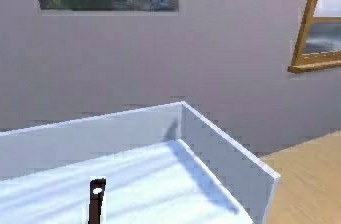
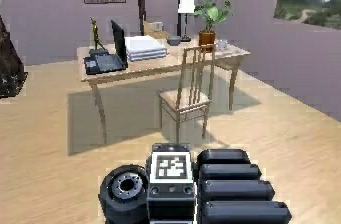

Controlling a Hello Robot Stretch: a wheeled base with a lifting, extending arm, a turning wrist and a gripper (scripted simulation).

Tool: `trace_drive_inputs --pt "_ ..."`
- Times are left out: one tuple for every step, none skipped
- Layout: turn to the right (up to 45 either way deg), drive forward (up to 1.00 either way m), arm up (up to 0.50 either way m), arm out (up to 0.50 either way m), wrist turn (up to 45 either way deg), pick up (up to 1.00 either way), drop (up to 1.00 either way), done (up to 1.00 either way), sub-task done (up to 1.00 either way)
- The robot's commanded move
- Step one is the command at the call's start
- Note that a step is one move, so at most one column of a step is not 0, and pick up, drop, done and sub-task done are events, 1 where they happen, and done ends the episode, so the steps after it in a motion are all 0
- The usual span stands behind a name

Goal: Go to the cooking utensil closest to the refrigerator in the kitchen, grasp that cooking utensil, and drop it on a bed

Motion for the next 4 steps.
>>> trace_drive_inputs --pt "-45.0 0.0 0.0 0.0 0.0 0.0 0.0 0.0 0.0" --pt "-45.0 0.0 0.0 0.0 0.0 0.0 0.0 0.0 0.0" --pt "-27.0 0.0 0.0 0.0 0.0 0.0 0.0 0.0 0.0" --pt "0.0 0.0 0.0 0.48 0.0 0.0 0.0 0.0 0.0"
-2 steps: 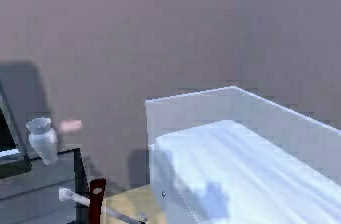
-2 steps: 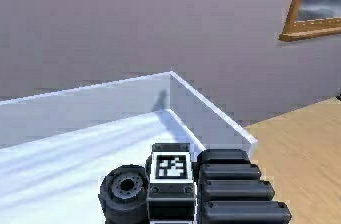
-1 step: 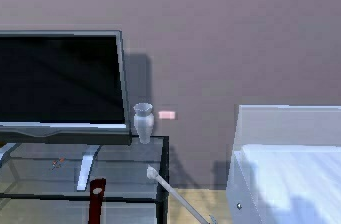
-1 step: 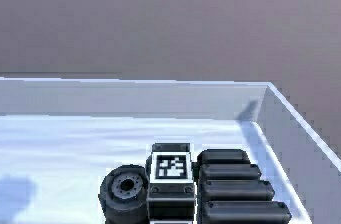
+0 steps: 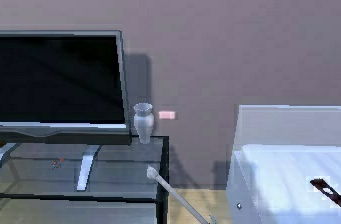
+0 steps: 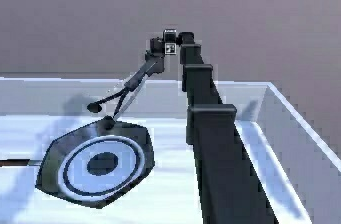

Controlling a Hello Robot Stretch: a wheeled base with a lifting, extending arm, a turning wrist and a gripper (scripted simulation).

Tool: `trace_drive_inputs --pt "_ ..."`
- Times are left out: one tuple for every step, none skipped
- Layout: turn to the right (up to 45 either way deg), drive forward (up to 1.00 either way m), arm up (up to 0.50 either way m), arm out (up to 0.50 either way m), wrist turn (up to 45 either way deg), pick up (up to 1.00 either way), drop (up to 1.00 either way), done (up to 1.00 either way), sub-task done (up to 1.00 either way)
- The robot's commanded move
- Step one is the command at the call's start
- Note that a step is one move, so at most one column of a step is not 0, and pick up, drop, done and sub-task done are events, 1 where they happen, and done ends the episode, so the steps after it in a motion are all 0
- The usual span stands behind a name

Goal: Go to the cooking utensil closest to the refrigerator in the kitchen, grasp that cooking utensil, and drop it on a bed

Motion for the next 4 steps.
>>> trace_drive_inputs --pt "0.0 0.0 0.0 0.0 39.0 0.0 0.0 0.0 0.0" --pt "0.0 0.0 -0.16 0.0 0.0 0.0 0.0 0.0 0.0" --pt "0.0 0.0 -0.32 0.0 0.0 0.0 0.0 0.0 0.0" --pt "0.0 0.0 0.0 0.0 0.0 0.0 1.0 0.0 0.0"
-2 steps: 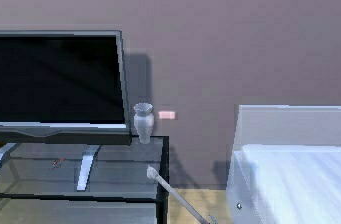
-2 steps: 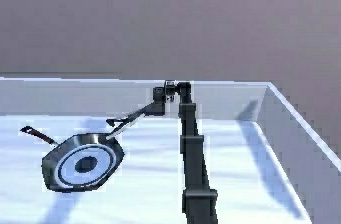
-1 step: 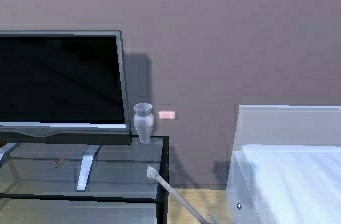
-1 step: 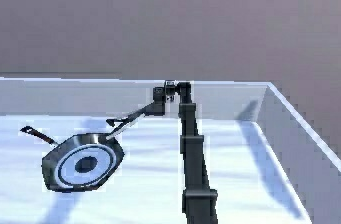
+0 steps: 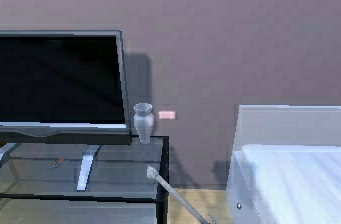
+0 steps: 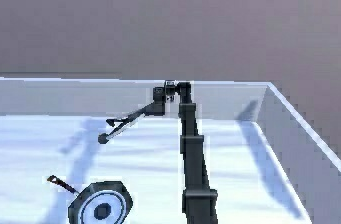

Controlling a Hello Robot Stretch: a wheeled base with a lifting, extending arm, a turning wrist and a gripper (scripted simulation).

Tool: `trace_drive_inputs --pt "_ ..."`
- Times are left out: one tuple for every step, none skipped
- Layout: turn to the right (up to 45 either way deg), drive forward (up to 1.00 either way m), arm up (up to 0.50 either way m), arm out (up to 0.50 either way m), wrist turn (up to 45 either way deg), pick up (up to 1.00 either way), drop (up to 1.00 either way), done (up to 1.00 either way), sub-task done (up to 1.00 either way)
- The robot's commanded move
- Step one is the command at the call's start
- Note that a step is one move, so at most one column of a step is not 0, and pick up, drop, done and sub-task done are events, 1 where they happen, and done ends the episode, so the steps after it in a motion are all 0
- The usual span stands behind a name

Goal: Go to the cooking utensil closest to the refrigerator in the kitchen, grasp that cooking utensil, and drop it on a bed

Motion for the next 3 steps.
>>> trace_drive_inputs --pt "0.0 0.0 0.1 0.0 0.0 0.0 0.0 0.0 0.0" --pt "0.0 0.0 0.0 -0.08 0.0 0.0 0.0 0.0 0.0" --pt "0.0 0.0 0.0 0.0 0.0 0.0 0.0 1.0 0.0"
